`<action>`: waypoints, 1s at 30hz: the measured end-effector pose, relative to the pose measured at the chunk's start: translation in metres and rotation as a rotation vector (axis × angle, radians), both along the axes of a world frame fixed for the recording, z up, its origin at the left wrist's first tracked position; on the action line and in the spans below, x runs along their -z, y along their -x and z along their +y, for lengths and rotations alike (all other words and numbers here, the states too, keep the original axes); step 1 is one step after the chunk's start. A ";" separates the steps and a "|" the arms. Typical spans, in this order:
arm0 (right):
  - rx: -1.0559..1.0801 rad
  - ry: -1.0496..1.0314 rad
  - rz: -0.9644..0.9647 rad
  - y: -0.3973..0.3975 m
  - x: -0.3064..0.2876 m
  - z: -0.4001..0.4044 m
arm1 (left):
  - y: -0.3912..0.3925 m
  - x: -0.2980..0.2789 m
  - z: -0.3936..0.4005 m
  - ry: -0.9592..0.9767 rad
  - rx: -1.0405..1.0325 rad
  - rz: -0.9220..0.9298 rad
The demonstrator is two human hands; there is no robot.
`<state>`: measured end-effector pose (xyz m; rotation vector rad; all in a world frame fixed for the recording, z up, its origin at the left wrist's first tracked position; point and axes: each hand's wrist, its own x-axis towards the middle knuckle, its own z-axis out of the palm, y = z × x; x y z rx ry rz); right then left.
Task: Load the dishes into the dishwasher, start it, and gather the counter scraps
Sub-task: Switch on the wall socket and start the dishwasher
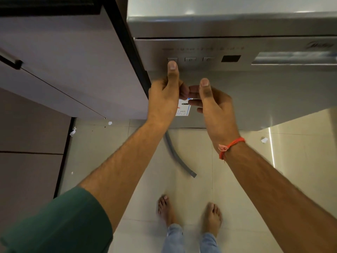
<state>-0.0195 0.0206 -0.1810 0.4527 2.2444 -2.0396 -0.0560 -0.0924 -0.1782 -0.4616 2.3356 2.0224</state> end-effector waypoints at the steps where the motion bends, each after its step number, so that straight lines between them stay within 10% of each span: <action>1: -0.007 -0.001 0.001 0.001 0.000 -0.001 | 0.000 0.000 0.000 -0.004 0.002 -0.006; 30: 0.027 -0.004 -0.019 -0.017 -0.005 0.023 | -0.014 -0.008 0.035 0.032 0.033 0.018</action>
